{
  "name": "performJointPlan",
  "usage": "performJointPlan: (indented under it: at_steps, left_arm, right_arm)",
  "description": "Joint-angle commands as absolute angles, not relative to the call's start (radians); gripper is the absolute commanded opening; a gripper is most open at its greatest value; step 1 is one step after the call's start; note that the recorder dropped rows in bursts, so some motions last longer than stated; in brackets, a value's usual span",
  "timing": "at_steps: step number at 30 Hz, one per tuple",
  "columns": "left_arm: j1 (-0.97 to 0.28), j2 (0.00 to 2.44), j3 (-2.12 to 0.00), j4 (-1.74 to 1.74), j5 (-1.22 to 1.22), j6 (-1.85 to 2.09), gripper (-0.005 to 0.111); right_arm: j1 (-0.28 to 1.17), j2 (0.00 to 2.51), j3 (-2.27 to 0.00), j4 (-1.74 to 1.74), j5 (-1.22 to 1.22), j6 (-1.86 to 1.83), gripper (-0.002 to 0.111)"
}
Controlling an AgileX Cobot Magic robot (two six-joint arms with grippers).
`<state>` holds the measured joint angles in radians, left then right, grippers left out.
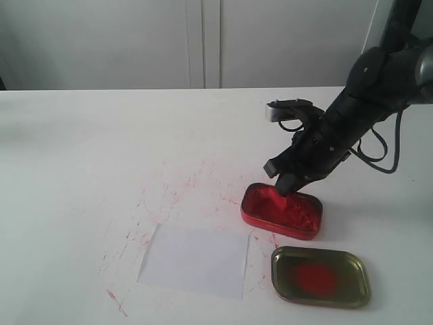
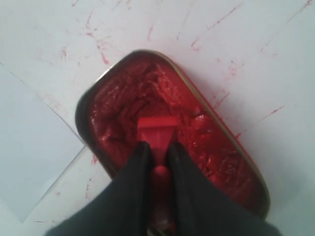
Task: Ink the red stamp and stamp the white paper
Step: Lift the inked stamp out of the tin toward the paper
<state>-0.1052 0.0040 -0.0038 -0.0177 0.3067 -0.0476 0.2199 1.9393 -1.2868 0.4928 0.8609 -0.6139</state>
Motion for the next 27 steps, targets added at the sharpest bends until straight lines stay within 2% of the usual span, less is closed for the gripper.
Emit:
performJointPlan:
  at_steps: [1, 12, 27]
  left_arm:
    - [-0.103, 0.000, 0.000, -0.026, 0.306, -0.048, 0.000]
    - [-0.103, 0.000, 0.000, -0.026, 0.306, -0.048, 0.000]
    - [-0.103, 0.000, 0.000, -0.026, 0.306, -0.048, 0.000]
  right_arm:
    - [0.218, 1.896, -1.295, 0.498, 0.873, -0.612, 0.000]
    - [0.261, 1.818, -1.295, 0.498, 0.875, -0.598, 0.000]
    - [0.460, 1.806, -1.295, 0.494, 0.871, -0.506, 0.000]
